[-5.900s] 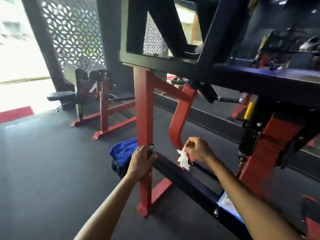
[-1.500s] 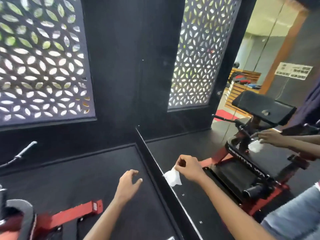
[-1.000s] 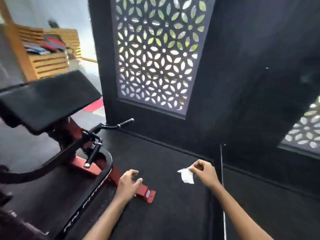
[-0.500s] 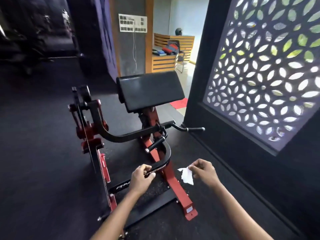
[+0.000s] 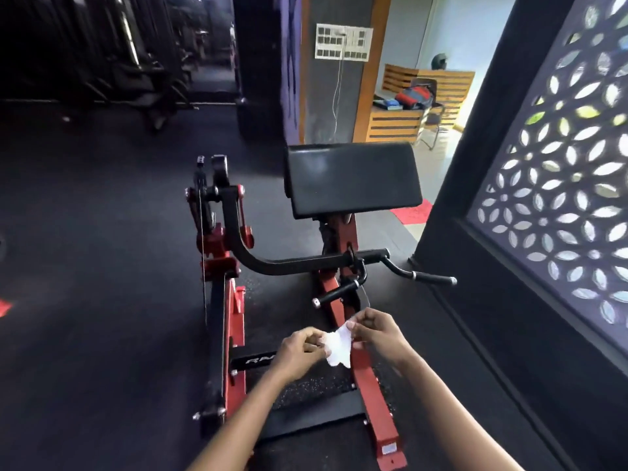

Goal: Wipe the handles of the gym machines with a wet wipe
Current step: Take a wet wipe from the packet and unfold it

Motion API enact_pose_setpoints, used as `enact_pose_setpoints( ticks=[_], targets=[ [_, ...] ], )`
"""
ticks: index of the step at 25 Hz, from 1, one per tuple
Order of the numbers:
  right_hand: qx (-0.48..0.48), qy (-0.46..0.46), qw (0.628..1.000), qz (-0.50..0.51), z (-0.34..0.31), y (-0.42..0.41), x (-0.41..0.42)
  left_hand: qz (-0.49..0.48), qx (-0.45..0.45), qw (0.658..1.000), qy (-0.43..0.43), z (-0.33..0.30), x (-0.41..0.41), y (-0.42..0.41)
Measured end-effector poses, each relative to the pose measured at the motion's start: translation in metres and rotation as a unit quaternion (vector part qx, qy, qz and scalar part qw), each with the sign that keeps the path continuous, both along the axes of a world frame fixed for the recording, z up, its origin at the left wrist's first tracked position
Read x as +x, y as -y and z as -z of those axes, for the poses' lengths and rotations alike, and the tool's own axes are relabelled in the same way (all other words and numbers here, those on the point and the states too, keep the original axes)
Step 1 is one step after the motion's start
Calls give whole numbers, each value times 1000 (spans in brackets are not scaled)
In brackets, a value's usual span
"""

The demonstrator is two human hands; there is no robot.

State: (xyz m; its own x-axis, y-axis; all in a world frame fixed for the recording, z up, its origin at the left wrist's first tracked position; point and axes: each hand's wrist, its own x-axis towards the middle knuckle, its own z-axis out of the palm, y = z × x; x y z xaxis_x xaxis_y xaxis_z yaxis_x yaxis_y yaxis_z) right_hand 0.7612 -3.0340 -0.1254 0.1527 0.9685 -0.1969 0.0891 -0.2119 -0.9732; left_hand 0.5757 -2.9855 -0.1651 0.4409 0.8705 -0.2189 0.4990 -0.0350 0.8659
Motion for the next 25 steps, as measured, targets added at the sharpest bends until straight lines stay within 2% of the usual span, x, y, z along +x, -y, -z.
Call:
enact_pose_setpoints(
  ticks=[4, 8, 12, 17, 22, 23, 25],
  targets=[
    [-6, -7, 998, -61, -6, -29, 50, -117, 32, 993, 7, 0, 58, -2],
    [-9, -6, 998, -61, -8, -44, 103, -173, 12, 984, 31, -11, 98, -7],
    [-8, -17, 1000, -3, -2, -58, 139, -232, -8, 971, 64, -15, 102, -22],
    [-63, 0, 993, 95, 18, -69, 164, -300, -37, 947, 112, -20, 94, -46],
    [-88, -39, 978, 184, 21, -82, 173, -294, -89, 931, 196, -27, 95, -79],
    [-99, -31, 977, 185, 19, -87, 173, -282, -90, 934, 201, -32, 97, -87],
    [-130, 49, 977, 164, 18, -102, 171, -254, -87, 943, 196, -42, 100, -103]
  ],
)
